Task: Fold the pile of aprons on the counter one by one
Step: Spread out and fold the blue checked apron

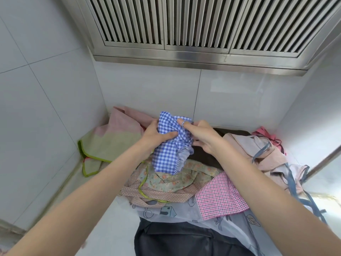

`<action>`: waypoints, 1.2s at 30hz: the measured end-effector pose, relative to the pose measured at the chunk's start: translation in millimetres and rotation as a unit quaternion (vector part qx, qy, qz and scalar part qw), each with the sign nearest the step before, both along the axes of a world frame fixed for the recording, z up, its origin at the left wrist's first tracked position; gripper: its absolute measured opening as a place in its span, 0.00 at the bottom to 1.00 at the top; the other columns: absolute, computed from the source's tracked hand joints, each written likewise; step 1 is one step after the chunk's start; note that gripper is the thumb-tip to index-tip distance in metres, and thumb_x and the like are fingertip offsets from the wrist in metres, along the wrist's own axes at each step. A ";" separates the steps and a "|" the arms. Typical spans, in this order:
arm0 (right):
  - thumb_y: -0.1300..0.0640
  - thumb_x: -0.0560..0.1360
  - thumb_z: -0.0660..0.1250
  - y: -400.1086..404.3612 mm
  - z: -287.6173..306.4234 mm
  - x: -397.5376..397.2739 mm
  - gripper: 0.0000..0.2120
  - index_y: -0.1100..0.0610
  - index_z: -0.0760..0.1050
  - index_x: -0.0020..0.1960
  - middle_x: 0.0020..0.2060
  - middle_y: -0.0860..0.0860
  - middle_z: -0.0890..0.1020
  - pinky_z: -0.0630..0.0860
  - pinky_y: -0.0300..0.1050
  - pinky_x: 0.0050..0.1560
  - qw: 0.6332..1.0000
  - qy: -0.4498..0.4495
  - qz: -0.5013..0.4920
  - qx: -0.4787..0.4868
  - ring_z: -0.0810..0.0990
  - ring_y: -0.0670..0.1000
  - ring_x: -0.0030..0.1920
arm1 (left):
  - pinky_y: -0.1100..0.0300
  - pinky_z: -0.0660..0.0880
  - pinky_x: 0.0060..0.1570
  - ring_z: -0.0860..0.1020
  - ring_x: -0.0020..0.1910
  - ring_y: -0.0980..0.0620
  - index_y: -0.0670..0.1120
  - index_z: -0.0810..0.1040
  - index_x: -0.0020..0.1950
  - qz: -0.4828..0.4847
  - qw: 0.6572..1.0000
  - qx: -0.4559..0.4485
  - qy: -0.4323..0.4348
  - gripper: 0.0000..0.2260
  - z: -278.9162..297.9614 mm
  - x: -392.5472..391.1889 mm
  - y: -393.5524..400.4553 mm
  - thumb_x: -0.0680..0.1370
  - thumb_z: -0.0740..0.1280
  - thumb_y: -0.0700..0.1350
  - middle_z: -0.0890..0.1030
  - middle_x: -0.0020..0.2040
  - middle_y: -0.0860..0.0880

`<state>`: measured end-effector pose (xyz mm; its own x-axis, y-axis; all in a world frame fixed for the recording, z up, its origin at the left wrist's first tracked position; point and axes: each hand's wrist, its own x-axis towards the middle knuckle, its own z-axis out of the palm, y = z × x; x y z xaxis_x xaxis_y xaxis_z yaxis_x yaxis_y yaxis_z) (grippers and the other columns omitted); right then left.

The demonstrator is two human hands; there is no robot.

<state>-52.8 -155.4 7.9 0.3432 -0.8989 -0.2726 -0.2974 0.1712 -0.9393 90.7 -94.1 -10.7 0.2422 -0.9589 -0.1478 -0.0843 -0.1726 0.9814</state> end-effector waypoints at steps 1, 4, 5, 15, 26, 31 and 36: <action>0.42 0.71 0.70 0.9 2.7 0.0 0.24 0.63 0.76 0.53 0.50 0.57 0.82 0.78 0.51 0.55 0.999 0.003 0.036 0.001 0.82 0.54 0.52 | 0.48 0.76 0.56 0.79 0.54 0.47 0.47 0.68 0.66 0.026 0.999 0.014 0.033 0.29 -2.3 2.1 -1.9 0.68 0.76 0.45 0.78 0.60 0.46; 0.44 0.72 0.69 4.5 9.5 -4.2 0.25 0.68 0.76 0.51 0.51 0.61 0.82 0.76 0.52 0.57 0.986 0.060 0.134 -0.074 0.81 0.58 0.53 | 0.49 0.76 0.57 0.79 0.55 0.46 0.44 0.71 0.64 0.013 0.997 0.041 0.058 0.30 -5.9 7.1 -1.4 0.65 0.77 0.46 0.79 0.58 0.46; 0.45 0.72 0.70 5.2 10.1 -4.9 0.25 0.69 0.75 0.50 0.50 0.62 0.82 0.76 0.53 0.54 0.976 0.096 0.153 -0.121 0.80 0.60 0.52 | 0.48 0.75 0.58 0.79 0.55 0.46 0.44 0.73 0.63 -0.003 0.999 0.040 0.035 0.32 -5.2 6.5 -1.3 0.62 0.79 0.48 0.80 0.58 0.46; 0.51 0.66 0.77 -10.1 28.8 -4.8 0.38 0.57 0.64 0.71 0.66 0.53 0.72 0.66 0.39 0.57 0.897 0.220 0.226 -0.309 0.71 0.52 0.65 | 0.57 0.75 0.56 0.79 0.56 0.49 0.44 0.73 0.63 -0.093 0.994 -0.005 0.061 0.23 6.5 6.5 3.0 0.69 0.73 0.43 0.80 0.58 0.47; 0.64 0.68 0.75 -9.7 28.3 -22.8 0.21 0.62 0.73 0.58 0.51 0.52 0.77 0.71 0.44 0.53 0.888 0.219 0.337 -0.222 0.74 0.49 0.51 | 0.60 0.68 0.44 0.73 0.43 0.50 0.42 0.78 0.51 -0.278 0.714 -0.316 -0.560 0.07 30.5 1.1 -9.4 0.74 0.65 0.37 0.78 0.46 0.49; 0.67 0.71 0.71 -13.4 31.1 -42.1 0.12 0.54 0.73 0.47 0.43 0.48 0.79 0.76 0.39 0.48 0.934 0.111 0.306 -0.148 0.78 0.45 0.44 | 0.61 0.68 0.35 0.71 0.31 0.59 0.45 0.74 0.43 -0.275 0.764 -0.255 -0.525 0.04 23.2 8.5 -9.5 0.74 0.64 0.45 0.74 0.34 0.56; 0.71 0.72 0.67 -15.5 20.3 -56.7 0.11 0.57 0.74 0.45 0.39 0.49 0.80 0.77 0.38 0.43 0.974 -0.022 0.213 -0.071 0.80 0.45 0.40 | 0.60 0.69 0.35 0.71 0.34 0.57 0.46 0.76 0.42 -0.240 0.789 -0.268 -0.498 0.17 24.9 7.3 -18.3 0.71 0.56 0.58 0.72 0.32 0.59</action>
